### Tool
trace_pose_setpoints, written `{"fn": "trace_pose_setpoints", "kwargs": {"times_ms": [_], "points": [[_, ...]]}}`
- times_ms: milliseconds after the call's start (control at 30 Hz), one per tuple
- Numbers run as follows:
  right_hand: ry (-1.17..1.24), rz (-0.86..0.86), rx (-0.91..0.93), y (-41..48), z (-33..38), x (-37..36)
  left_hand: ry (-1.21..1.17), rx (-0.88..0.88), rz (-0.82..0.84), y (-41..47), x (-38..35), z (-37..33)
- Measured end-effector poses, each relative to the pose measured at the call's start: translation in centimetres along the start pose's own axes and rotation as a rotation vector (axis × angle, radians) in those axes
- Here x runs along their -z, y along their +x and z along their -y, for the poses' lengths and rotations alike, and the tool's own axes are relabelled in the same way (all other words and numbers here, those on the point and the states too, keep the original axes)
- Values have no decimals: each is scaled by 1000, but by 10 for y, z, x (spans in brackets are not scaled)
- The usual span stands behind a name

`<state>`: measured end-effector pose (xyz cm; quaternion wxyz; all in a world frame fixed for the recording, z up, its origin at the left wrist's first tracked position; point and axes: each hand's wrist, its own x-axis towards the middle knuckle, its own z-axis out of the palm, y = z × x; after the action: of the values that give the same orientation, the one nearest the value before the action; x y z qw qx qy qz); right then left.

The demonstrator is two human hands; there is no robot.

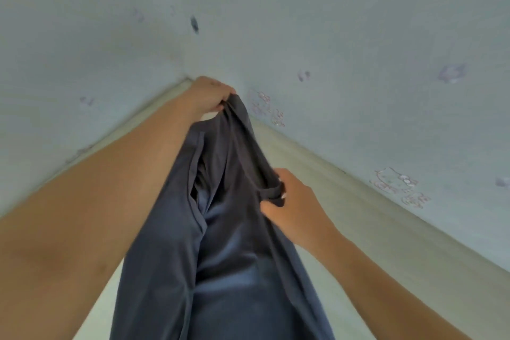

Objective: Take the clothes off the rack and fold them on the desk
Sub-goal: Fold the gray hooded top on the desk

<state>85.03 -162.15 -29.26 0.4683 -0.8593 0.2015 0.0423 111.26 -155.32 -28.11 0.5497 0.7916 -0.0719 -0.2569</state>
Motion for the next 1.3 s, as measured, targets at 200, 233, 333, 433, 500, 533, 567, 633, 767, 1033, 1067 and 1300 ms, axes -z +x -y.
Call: {"fn": "trace_pose_setpoints", "kwargs": {"times_ms": [200, 233, 333, 433, 500, 533, 567, 633, 767, 1033, 1067, 1300], "points": [[-91, 320, 57, 6, 15, -89, 369, 31, 16, 0, 42, 52], [-121, 354, 37, 10, 10, -98, 409, 33, 47, -6, 42, 62], [-184, 341, 52, 17, -1, -111, 626, -181, 75, -27, 43, 87], [-172, 320, 61, 20, -1, -108, 849, -438, 68, -49, 43, 100], [-84, 295, 48, 18, -2, -105, 862, -514, 81, -69, 44, 109], [-42, 279, 34, 14, -3, -103, 814, -521, 68, -83, 47, 115], [-20, 264, 24, 9, -6, -102, 741, -511, 36, -98, 50, 124], [-41, 224, 11, -9, -15, -102, 622, -454, -66, -135, 56, 147], [-73, 94, -26, -63, -38, -106, 605, -359, -146, -216, 45, 189], [-142, -16, -167, -200, -64, -107, 505, -320, 100, -333, -2, 221], [-216, 1, -194, -219, -69, -107, 492, -307, 137, -348, -8, 225], [-301, -49, -383, -305, -97, -104, 409, -28, 384, -419, -43, 239]]}}
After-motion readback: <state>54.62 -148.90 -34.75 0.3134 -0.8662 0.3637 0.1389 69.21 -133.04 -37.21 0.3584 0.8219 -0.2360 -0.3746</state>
